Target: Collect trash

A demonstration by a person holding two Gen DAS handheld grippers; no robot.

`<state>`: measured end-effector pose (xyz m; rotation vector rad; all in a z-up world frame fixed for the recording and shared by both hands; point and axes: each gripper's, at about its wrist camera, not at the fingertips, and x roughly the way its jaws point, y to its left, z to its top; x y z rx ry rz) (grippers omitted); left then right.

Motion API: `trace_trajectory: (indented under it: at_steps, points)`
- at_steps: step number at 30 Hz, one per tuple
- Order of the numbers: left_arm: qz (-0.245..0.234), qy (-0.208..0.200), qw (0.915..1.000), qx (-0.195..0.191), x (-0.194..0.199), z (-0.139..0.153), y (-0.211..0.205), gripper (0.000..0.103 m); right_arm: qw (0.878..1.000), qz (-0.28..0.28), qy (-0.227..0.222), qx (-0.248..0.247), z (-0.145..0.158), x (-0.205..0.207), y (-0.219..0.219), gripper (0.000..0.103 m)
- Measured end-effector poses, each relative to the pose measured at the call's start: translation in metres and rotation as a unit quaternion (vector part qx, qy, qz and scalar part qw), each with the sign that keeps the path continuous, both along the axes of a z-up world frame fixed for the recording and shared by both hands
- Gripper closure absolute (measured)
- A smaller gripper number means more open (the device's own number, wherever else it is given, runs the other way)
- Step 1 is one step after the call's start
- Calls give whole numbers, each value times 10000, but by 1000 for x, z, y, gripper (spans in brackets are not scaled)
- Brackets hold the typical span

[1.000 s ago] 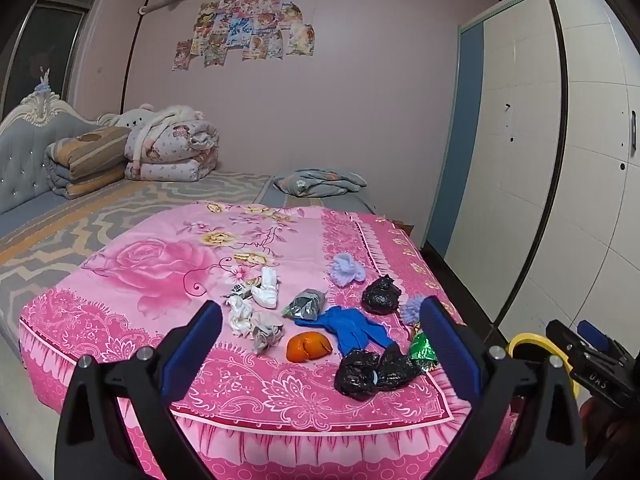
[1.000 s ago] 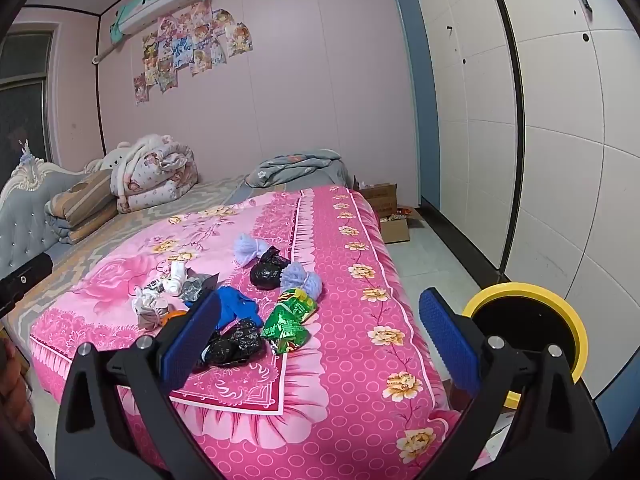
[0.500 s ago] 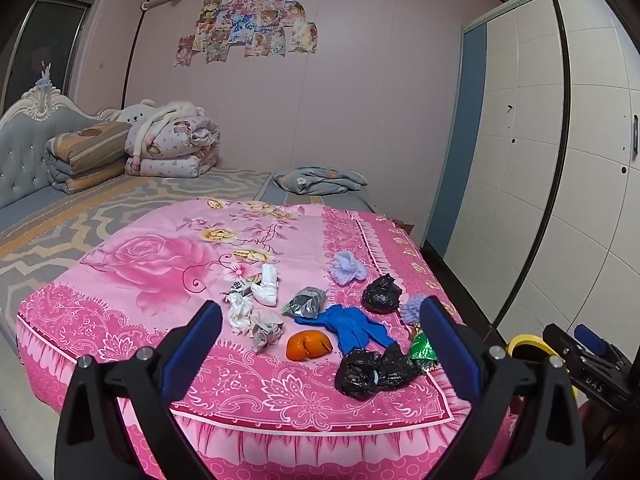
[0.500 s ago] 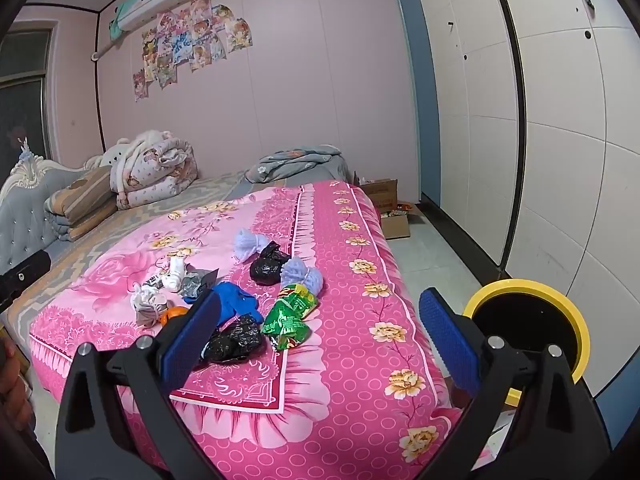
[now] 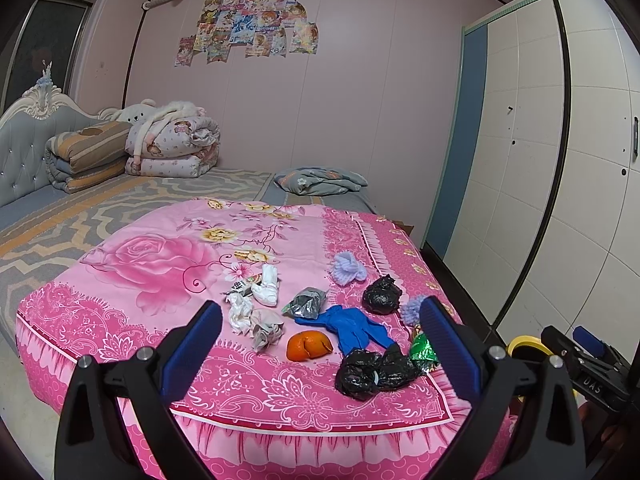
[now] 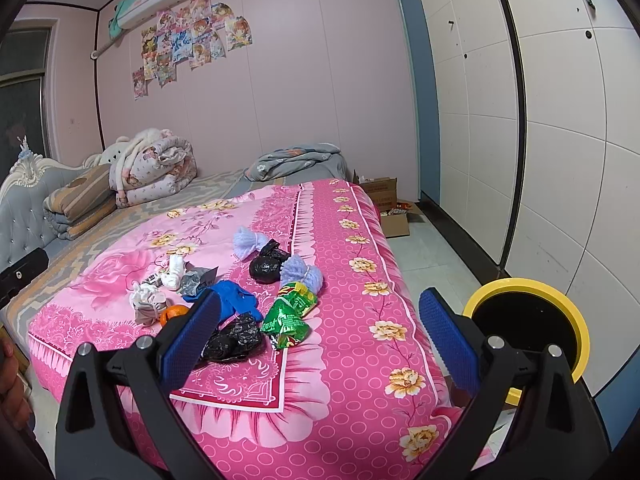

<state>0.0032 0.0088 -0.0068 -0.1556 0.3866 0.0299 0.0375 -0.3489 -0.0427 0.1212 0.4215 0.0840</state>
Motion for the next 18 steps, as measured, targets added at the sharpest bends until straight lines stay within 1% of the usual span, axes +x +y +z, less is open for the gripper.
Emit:
trace_trajectory:
  at_steps: [18]
  points:
    - [-4, -5, 10000, 2, -1, 2, -1, 7, 10000, -2, 15, 3, -1, 1, 1, 8]
